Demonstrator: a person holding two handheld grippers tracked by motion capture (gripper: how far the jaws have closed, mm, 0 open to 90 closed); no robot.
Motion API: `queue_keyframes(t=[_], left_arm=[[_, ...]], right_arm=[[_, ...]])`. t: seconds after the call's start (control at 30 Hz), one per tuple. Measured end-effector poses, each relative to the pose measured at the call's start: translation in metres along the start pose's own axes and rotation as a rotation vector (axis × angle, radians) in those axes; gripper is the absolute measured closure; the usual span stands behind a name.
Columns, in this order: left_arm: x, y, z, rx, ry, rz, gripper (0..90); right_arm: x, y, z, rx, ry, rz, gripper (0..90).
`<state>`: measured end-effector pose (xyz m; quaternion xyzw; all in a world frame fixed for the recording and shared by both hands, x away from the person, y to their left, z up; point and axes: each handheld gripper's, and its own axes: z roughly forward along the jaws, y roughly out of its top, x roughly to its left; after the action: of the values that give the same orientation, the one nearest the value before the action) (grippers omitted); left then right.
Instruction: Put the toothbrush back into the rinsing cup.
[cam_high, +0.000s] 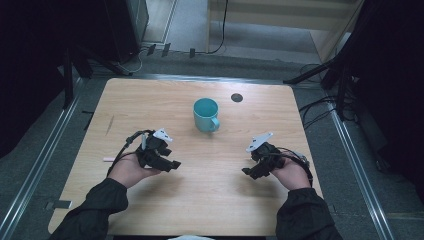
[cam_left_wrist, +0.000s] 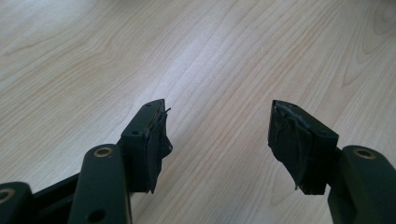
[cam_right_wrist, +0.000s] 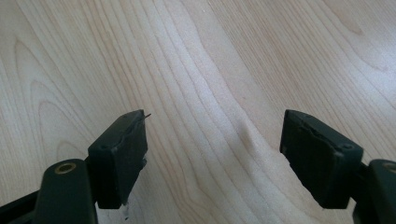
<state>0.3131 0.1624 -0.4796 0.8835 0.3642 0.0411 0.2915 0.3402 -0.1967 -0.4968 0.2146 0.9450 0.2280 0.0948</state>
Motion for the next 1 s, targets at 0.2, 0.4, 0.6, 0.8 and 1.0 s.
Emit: queue_keyframes(t=[0.2, 0.4, 0.6, 0.8, 1.0], left_arm=[[0.008, -0.006, -0.01, -0.012, 0.013, -0.015, 37.5], [0.014, -0.01, -0.018, -0.011, 0.021, -0.031, 39.2], [0.016, -0.014, -0.021, -0.013, 0.03, -0.043, 40.5], [0.02, -0.02, -0.028, -0.019, 0.044, -0.06, 40.5], [0.026, -0.026, -0.036, -0.008, 0.058, -0.071, 39.9]], right_arm=[[-0.001, 0.001, 0.0, -0.001, 0.001, -0.003, 23.4], [-0.002, 0.004, 0.001, -0.002, 0.009, -0.004, 23.4], [-0.003, 0.008, 0.003, -0.01, 0.014, -0.011, 23.4], [-0.004, 0.011, 0.004, -0.01, 0.022, -0.006, 23.4], [-0.003, 0.015, 0.006, -0.006, 0.031, -0.014, 23.4]])
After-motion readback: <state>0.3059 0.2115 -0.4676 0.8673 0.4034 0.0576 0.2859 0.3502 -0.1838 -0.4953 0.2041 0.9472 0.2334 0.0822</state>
